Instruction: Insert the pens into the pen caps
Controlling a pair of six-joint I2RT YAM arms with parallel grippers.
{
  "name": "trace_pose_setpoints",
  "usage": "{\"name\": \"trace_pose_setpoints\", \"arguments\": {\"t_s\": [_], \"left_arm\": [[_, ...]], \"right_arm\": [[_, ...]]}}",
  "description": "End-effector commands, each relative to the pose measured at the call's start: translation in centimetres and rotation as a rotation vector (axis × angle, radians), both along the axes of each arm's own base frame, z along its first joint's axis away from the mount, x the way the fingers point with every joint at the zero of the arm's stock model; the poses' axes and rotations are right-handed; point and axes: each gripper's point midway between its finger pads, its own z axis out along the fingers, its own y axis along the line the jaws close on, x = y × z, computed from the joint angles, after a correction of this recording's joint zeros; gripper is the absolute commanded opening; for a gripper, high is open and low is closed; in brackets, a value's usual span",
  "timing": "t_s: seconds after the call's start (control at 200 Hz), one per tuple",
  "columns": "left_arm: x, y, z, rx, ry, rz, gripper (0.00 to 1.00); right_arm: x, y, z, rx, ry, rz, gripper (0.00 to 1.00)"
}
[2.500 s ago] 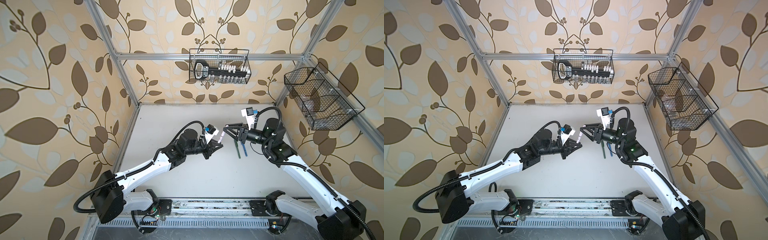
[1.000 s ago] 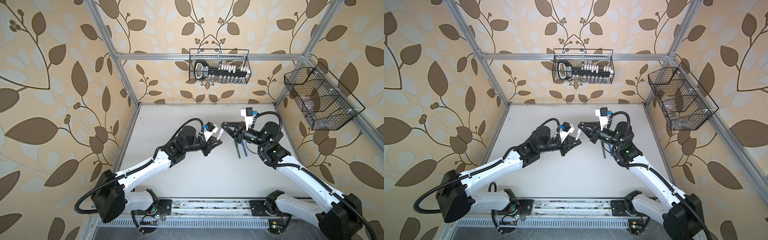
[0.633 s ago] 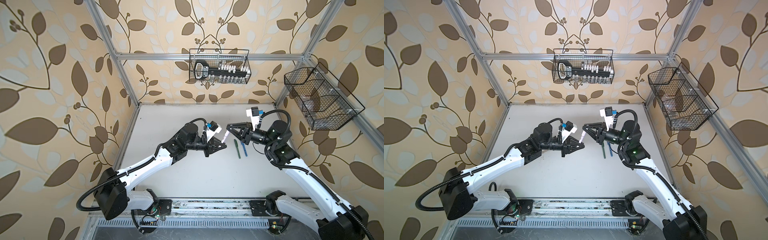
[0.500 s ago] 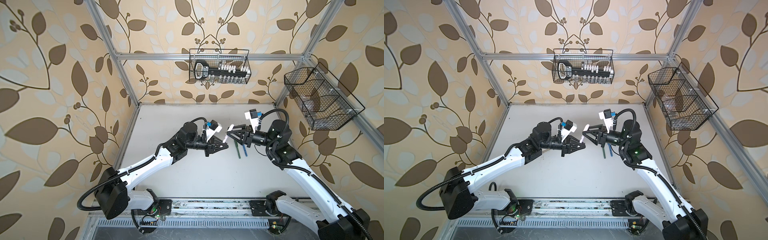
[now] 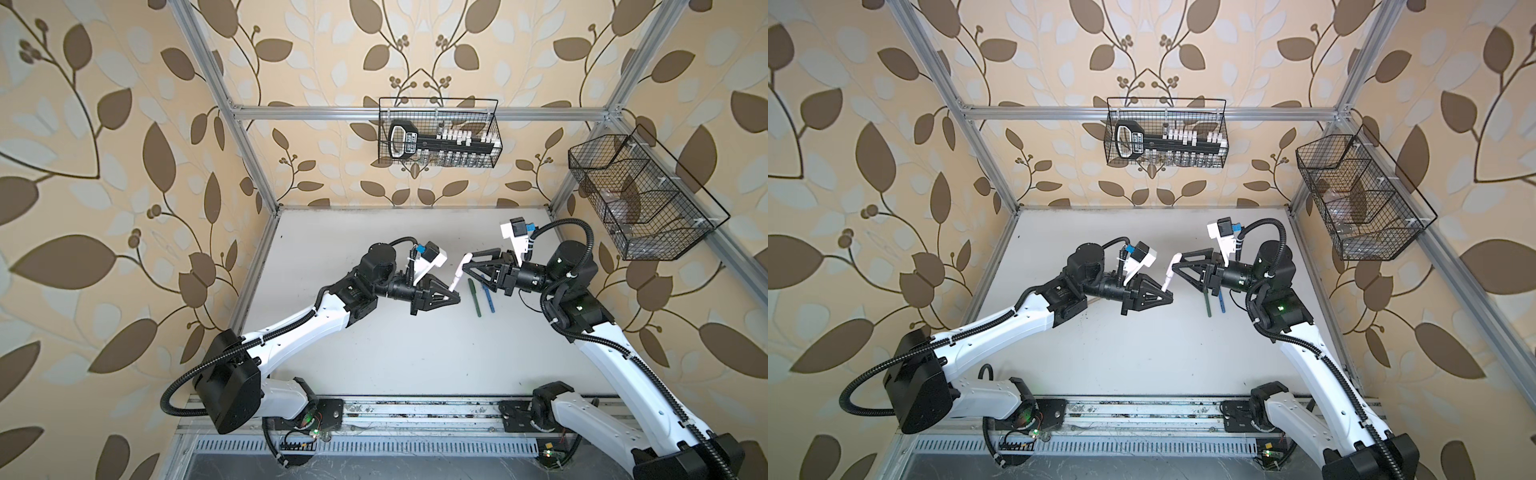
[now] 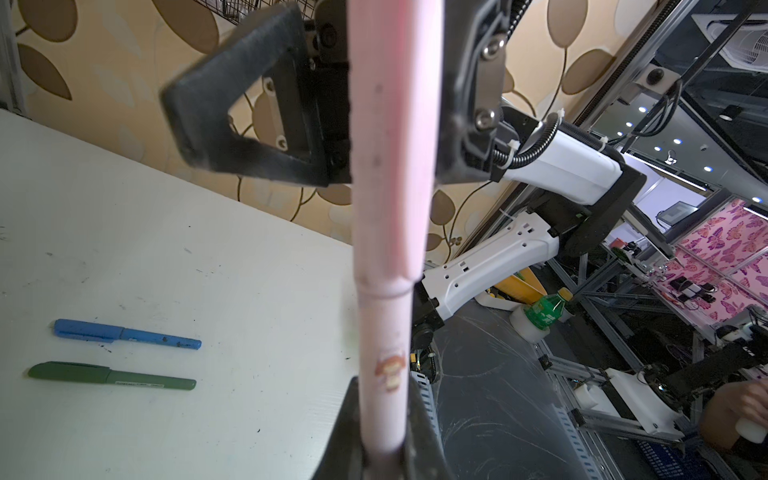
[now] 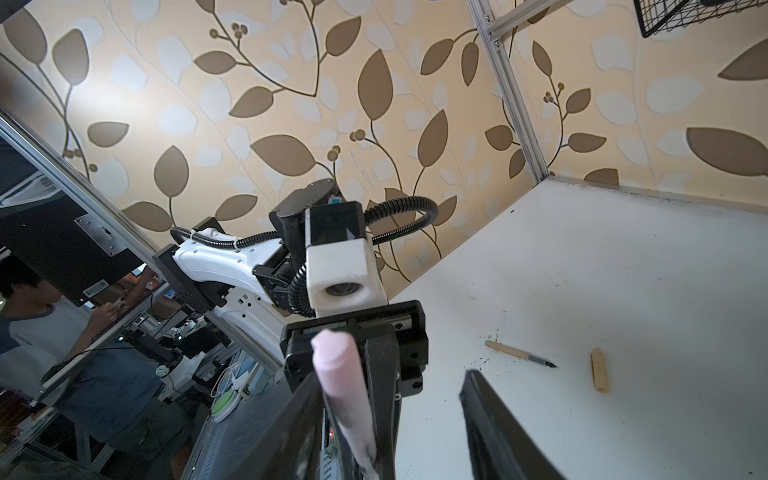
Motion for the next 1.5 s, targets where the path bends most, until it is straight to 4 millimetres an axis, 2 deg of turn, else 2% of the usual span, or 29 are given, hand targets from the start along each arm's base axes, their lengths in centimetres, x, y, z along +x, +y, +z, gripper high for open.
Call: {"name": "trace_pose_setpoints", "arguments": {"t_s": [0.0, 0.07, 0.18, 0.42, 0.55, 0.67, 0.87, 1.04, 1.164, 1.229, 1.309, 1.429, 1.464, 1.499], "left_arm": [[-0.5, 0.0, 0.3, -0.022, -0.013, -0.033, 0.00], [-0.3, -0.1, 0.1, -0.017, -0.012, -0.028, 0.00], [0.0, -0.1, -0.3, -0.003, -0.018, -0.010, 0.00], [0.9, -0.4, -1.3, 0.053, -0.038, 0.020, 0.00], [1.7, -0.6, -0.5, 0.041, -0.078, 0.052, 0.00], [2.9, -0.2, 1.7, -0.009, -0.166, 0.140, 0.00], [4.6, 2.4, 7.9, -0.210, -0.311, 0.246, 0.00], [4.2, 3.3, 12.2, -0.312, -0.416, 0.262, 0.00], [3.6, 3.7, 14.6, -0.397, -0.457, 0.245, 0.00], [3.2, 4.0, 15.5, -0.428, -0.470, 0.233, 0.00], [2.9, 3.9, 15.3, -0.409, -0.463, 0.211, 0.00], [4.1, 3.1, 12.2, -0.291, -0.402, 0.228, 0.00], [4.4, 2.8, 10.9, -0.253, -0.376, 0.232, 0.15], [4.7, 2.6, 9.7, -0.222, -0.354, 0.233, 0.21]], "right_arm": [[-0.8, 0.2, 2.5, 0.029, -0.065, 0.038, 0.51], [-0.8, 0.4, 2.3, 0.028, -0.055, 0.042, 0.48], [-0.7, 0.8, 2.0, 0.024, -0.035, 0.048, 0.36], [-0.6, 1.5, 1.0, -0.003, -0.001, 0.069, 0.19], [-0.4, 1.9, -0.2, -0.020, 0.036, 0.084, 0.00], [-0.9, 2.6, -1.4, -0.028, 0.065, 0.117, 0.00], [-2.5, 4.5, -3.8, -0.008, 0.163, 0.242, 0.00], [-3.0, 5.4, -6.0, -0.023, 0.206, 0.258, 0.00], [-3.9, 6.5, -6.9, -0.029, 0.223, 0.306, 0.00], [-4.2, 6.6, -6.8, 0.001, 0.230, 0.328, 0.00], [-3.7, 5.4, -5.8, 0.051, 0.226, 0.305, 0.00], [-2.2, 3.2, -4.1, 0.050, 0.202, 0.218, 0.00], [-1.8, 2.8, -3.8, 0.036, 0.192, 0.195, 0.00], [-1.3, 2.4, -3.4, 0.026, 0.183, 0.174, 0.00]]}}
